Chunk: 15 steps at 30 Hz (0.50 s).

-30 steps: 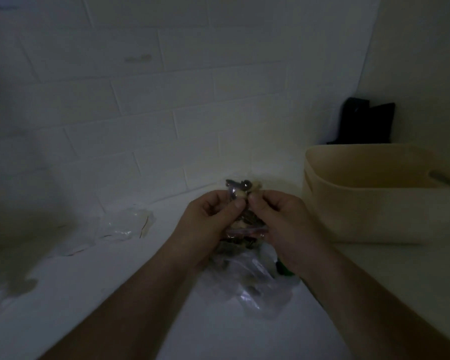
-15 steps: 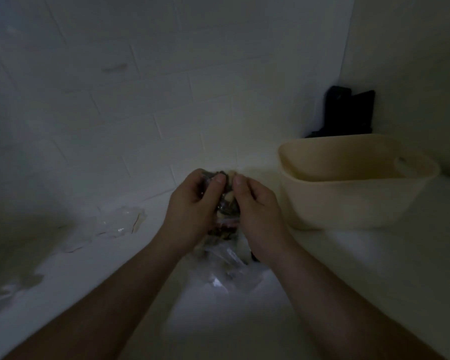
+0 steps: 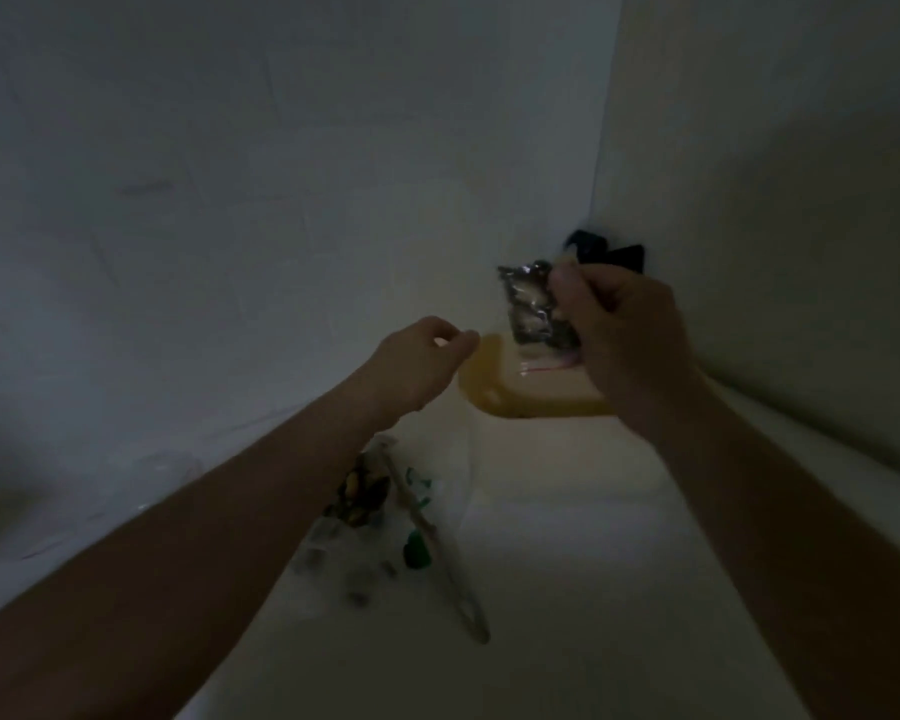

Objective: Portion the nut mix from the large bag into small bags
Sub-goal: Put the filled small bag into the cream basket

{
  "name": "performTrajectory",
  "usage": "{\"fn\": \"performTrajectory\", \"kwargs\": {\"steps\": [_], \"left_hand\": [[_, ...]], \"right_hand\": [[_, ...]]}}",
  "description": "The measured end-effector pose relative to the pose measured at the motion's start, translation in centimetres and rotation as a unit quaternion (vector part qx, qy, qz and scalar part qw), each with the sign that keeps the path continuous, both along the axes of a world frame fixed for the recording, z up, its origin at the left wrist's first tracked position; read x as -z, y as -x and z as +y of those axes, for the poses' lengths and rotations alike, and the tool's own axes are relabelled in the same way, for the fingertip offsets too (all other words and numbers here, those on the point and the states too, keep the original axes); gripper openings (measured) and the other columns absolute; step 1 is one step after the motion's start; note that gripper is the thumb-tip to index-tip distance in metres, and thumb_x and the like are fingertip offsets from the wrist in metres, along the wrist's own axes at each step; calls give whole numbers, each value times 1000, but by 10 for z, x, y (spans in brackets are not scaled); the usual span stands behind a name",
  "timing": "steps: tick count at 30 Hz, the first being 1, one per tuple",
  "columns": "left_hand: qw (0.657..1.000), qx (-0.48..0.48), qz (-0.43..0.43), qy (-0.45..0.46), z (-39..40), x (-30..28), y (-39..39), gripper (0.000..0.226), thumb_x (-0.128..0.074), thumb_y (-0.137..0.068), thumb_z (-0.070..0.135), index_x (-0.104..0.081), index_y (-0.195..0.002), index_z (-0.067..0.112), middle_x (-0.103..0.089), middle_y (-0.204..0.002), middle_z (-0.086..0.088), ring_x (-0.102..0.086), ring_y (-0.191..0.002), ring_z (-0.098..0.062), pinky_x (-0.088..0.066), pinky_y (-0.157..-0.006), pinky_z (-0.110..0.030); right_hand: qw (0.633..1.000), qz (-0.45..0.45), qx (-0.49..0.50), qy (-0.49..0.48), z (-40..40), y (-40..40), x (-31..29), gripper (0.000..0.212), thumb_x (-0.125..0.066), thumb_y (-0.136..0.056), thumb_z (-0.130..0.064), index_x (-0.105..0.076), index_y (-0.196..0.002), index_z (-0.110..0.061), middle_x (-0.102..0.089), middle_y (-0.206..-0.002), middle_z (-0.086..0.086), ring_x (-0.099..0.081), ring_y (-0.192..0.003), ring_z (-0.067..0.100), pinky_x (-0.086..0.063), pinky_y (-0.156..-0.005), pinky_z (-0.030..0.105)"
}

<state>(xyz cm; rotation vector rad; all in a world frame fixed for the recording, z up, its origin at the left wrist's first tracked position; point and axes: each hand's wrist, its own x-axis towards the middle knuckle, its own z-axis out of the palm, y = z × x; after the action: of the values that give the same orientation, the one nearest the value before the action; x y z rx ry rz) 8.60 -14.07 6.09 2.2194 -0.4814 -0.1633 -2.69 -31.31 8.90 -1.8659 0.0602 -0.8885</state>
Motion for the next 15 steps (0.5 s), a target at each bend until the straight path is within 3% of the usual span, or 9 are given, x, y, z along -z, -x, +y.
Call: {"fn": "performTrajectory", "kwargs": {"steps": [2,4,7,12,15], "left_hand": [[996,9,10,-84,-20,2,-9,57,-47,-103,61,-53,-141,19,-65,-116,-10,-64,-82,-21,-48,-59,-27],[990,20,16,-142,-34,3,-15,50,-44,-107,47,-57,-131,5,-65,-113,-18,-60,-77,-24,-45,-59,-28],[982,23,-58,-181,-40,2,-19,32,-43,-109,25,-64,-117,3,-68,-110,-17,-56,-75,-21,-39,-53,-26],[977,36,-192,-87,-23,11,10,22,-44,-104,19,-62,-96,10,-67,-84,-7,-65,-75,-25,-53,-67,-38],[968,46,-245,-20,-11,20,34,17,-46,-103,18,-59,-92,16,-64,-76,-1,-62,-66,-17,-48,-61,-35]], "right_hand": [[997,37,14,73,-29,1,-6,19,-63,-102,-32,-73,-86,-31,-68,-64,-11,-59,-56,-11,-39,-50,5],[987,81,28,138,-54,-1,-5,17,-62,-102,-36,-72,-87,-37,-70,-74,-15,-62,-64,-4,-39,-54,6],[966,168,10,195,-76,-2,0,13,-61,-102,-39,-72,-103,-32,-66,-85,-22,-60,-74,-6,-37,-59,1],[909,285,-45,301,-82,7,1,20,-57,-105,-34,-73,-112,-24,-66,-98,-6,-59,-84,1,-43,-75,11],[880,296,-46,369,-80,6,14,19,-59,-103,-34,-73,-110,-23,-67,-105,-3,-65,-98,18,-49,-90,33]]}}
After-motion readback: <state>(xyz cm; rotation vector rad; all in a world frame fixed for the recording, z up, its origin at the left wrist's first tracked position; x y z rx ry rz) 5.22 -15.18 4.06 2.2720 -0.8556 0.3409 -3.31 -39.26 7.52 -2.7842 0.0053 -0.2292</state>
